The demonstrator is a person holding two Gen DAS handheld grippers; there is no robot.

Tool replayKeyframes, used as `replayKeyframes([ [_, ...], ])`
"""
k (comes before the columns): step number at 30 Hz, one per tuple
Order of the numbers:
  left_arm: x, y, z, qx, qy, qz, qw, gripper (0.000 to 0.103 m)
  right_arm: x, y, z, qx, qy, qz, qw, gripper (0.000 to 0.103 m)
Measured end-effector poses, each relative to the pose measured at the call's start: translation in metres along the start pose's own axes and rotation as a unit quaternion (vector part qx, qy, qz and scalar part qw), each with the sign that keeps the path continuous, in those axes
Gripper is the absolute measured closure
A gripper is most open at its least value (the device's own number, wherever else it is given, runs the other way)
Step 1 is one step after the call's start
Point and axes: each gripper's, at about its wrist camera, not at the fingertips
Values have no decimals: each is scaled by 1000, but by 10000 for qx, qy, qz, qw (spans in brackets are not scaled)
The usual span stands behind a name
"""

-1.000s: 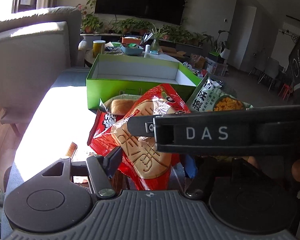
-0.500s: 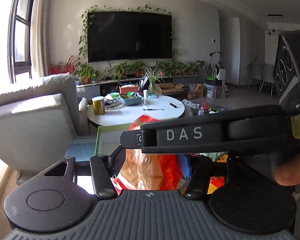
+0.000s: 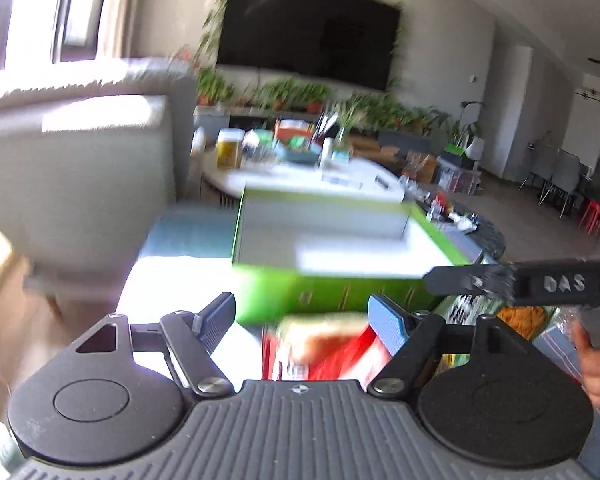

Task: Organize snacks
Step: 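Lift the red round-cake bag out of the pile toward the green box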

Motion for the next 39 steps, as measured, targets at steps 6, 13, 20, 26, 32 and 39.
replayKeyframes([
  [6, 11, 17, 19, -133, 255, 280, 9992, 31, -4, 34, 11, -201, -121, 447, 9987, 7],
  [13, 12, 7, 24, -169, 480, -31, 9987, 31, -50, 69, 52, -338, -785, 444, 9954, 5],
  [20, 24, 27, 22, -220, 772, 340, 9962, 31, -36, 95, 73, 68, -710, 988, 9925, 5],
  [26, 16, 48, 38, -735, 1323, 764, 9855, 31, -19, 94, 41, 759, 295, 513, 9954, 9],
  [32, -4, 66, 20, 75, 1274, 790, 9887, 31, -25, 95, 27, 1243, 216, 407, 9912, 13],
  [39, -16, 48, 6, 857, 1202, 316, 9885, 30, -23, 94, 32, 1465, 165, 407, 9882, 13],
])
Point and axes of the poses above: each gripper's, at about its wrist camera, not at the fingertips, and x roughly the way its jaws point, z to its left, y to its underside, and after that the axes turned 1 degree about -z, right-handed
